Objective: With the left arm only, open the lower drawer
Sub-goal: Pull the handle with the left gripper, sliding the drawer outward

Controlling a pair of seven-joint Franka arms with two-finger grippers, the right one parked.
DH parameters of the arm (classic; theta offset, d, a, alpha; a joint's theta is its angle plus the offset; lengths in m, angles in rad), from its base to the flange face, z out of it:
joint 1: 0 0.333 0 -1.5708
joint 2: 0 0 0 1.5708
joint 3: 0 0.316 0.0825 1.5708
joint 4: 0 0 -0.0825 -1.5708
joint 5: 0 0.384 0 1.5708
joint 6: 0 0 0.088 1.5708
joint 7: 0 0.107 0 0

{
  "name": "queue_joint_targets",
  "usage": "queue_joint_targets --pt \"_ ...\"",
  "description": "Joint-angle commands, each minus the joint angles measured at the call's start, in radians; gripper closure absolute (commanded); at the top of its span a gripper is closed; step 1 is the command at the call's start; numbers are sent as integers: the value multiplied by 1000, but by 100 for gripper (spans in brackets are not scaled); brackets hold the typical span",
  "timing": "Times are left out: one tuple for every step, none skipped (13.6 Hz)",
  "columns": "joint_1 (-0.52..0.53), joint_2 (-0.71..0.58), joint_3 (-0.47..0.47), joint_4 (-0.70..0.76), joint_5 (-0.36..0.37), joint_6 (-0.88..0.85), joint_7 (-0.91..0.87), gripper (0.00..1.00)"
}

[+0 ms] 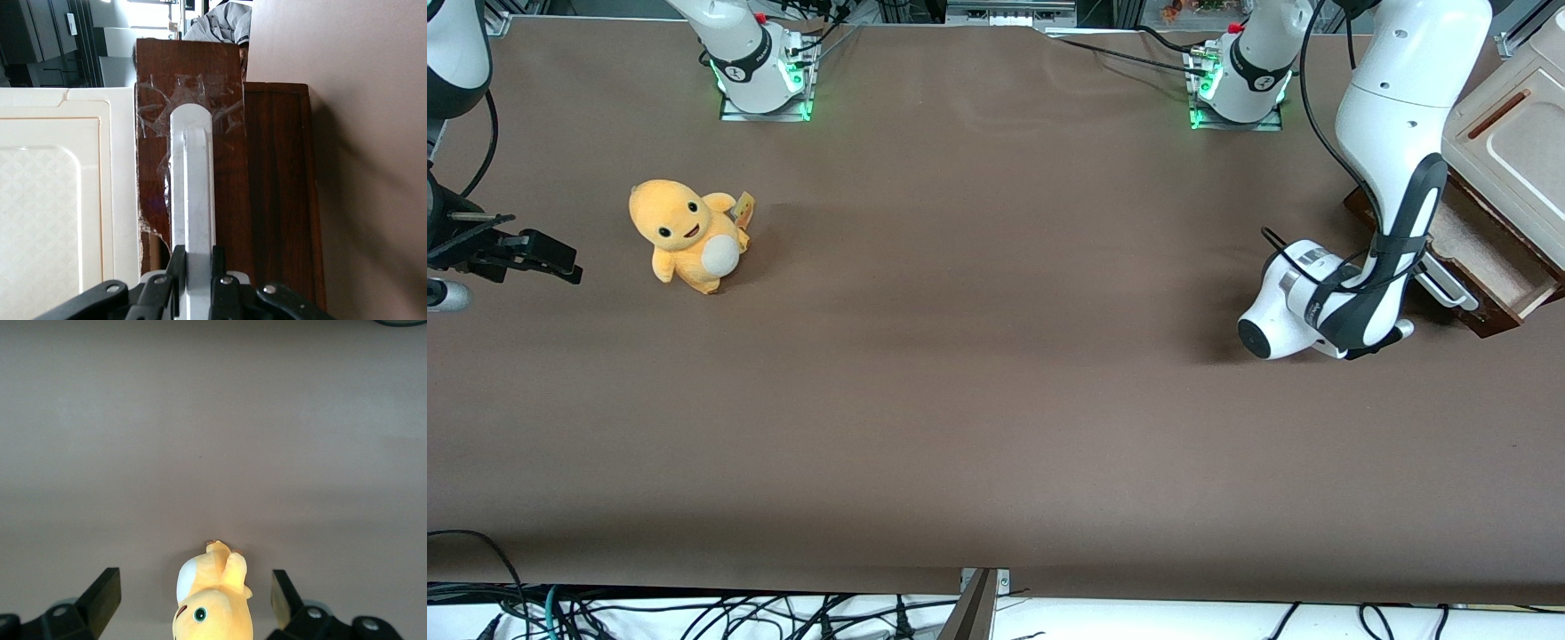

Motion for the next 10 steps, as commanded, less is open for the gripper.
queue_joint_targets --pt "-22 12 5 42 -7 -35 44 88" --pt "-22 12 5 42 -9 -41 44 88" --pt "-25 12 5 44 -22 -41 46 88" --pt "-28 12 5 42 -27 -41 44 88" --pt "-28 12 5 44 -28 -41 44 88" --pt "-28 12 5 44 -28 -41 46 88" --pt "-28 12 5 44 -28 -41 46 88" --pt "-28 12 5 44 -27 -41 46 88" --pt "-26 12 5 42 -28 -41 46 88" --pt "-26 14 5 42 -28 -41 46 79"
